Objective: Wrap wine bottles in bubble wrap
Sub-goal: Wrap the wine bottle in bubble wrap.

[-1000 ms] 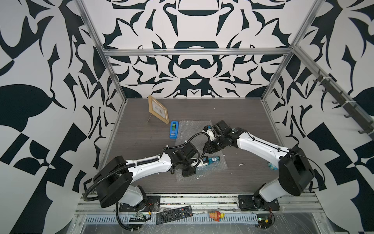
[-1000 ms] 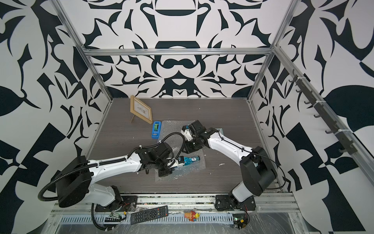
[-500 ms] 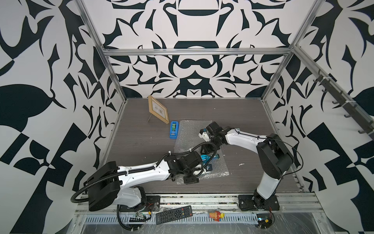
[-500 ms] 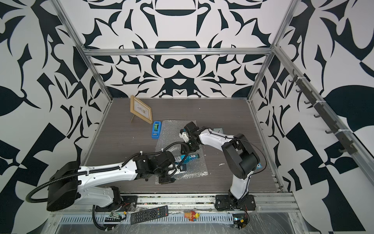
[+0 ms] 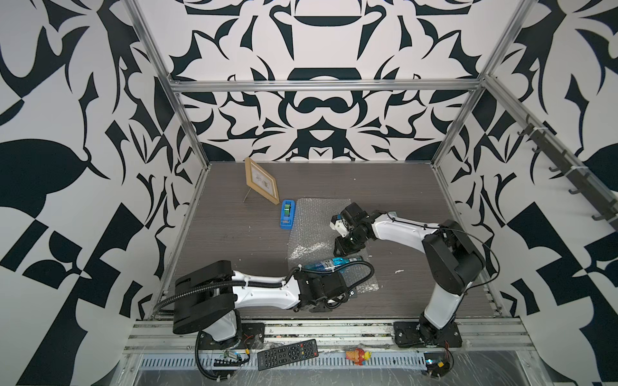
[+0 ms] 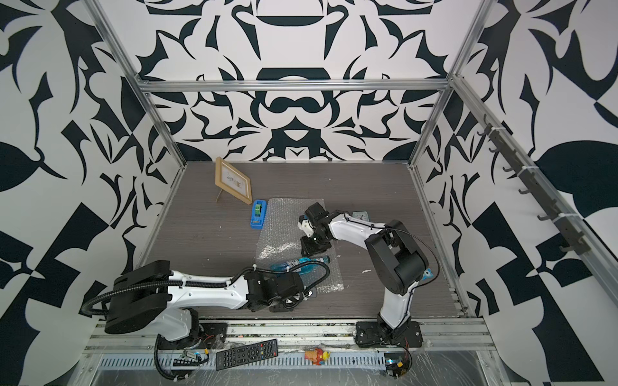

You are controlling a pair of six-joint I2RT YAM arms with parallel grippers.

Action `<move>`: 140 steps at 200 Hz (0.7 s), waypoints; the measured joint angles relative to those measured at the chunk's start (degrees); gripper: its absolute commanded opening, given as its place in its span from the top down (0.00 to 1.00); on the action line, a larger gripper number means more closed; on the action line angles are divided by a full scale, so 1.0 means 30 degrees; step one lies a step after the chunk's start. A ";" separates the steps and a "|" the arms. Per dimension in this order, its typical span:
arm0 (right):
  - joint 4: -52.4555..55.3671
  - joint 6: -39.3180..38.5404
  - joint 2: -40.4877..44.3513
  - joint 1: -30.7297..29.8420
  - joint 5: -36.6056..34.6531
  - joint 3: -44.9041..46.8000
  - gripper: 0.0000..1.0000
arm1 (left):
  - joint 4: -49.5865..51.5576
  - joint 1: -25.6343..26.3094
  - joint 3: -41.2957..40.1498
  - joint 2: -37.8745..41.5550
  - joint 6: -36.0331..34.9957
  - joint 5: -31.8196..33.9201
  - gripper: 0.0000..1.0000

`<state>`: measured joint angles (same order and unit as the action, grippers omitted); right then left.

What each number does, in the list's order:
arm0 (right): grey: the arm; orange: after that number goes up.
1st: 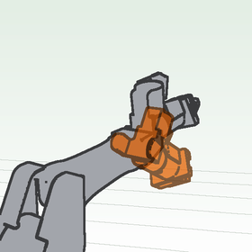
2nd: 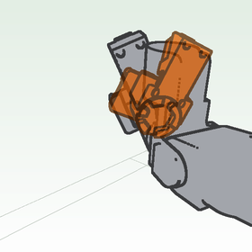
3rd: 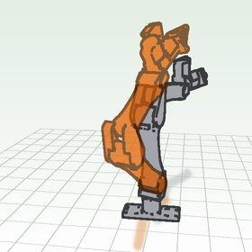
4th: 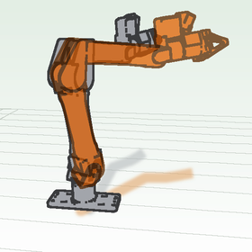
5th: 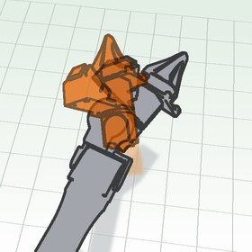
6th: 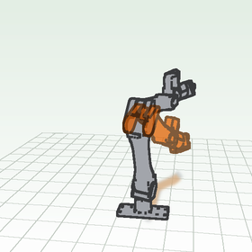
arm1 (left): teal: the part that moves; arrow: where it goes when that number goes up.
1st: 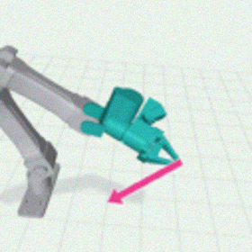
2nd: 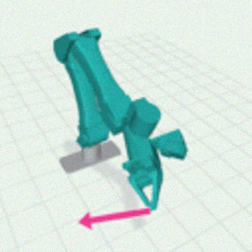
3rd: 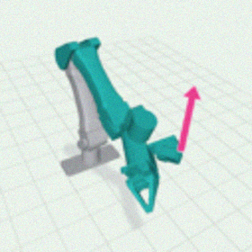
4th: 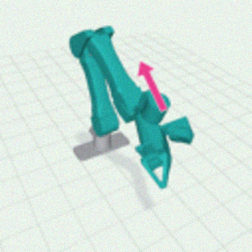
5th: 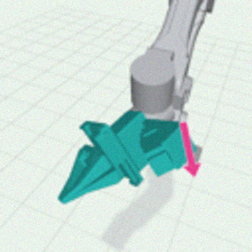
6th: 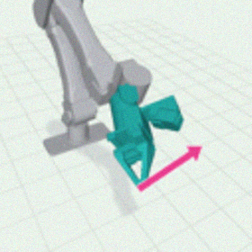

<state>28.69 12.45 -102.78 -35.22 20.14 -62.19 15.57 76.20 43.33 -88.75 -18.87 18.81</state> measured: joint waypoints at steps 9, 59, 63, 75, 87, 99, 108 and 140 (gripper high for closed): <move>0.0029 0.0007 0.0109 0.0036 -0.0131 0.0335 0.67 | -0.0277 0.0036 -0.0124 -0.0036 0.0066 0.0342 0.48; -0.0109 0.0466 0.1617 0.0066 -0.0226 0.2259 0.67 | -0.0976 0.0109 -0.0823 -0.0160 -0.0117 0.1588 0.93; -0.0109 0.0488 0.1668 0.0066 -0.0226 0.2324 0.67 | -0.0962 0.0109 -0.0860 -0.0160 -0.0153 0.1625 0.97; -0.0087 0.0583 0.1843 0.0066 -0.0255 0.2448 0.67 | -0.0918 0.0138 -0.0889 -0.0146 -0.0488 0.1632 1.00; -0.0102 0.0597 0.1974 0.0066 -0.0335 0.2448 0.67 | -0.0860 0.0146 -0.0933 0.0029 -0.0750 0.1537 1.00; -0.0095 0.0590 0.2120 0.0066 -0.0386 0.2433 0.67 | -0.0794 0.0146 -0.1056 0.0423 -0.1049 0.1479 1.00; -0.0073 0.0576 0.2164 0.0066 -0.0408 0.2353 0.67 | -0.0699 0.0146 -0.1180 0.0831 -0.1304 0.1428 1.00; -0.0029 0.0306 0.1566 0.0073 -0.0233 0.1151 0.67 | 0.0051 0.0146 -0.1377 0.2382 -0.2331 0.1129 1.00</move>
<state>28.60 13.37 -98.08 -35.00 19.44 -58.74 15.73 76.64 39.20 -81.60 -25.87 22.20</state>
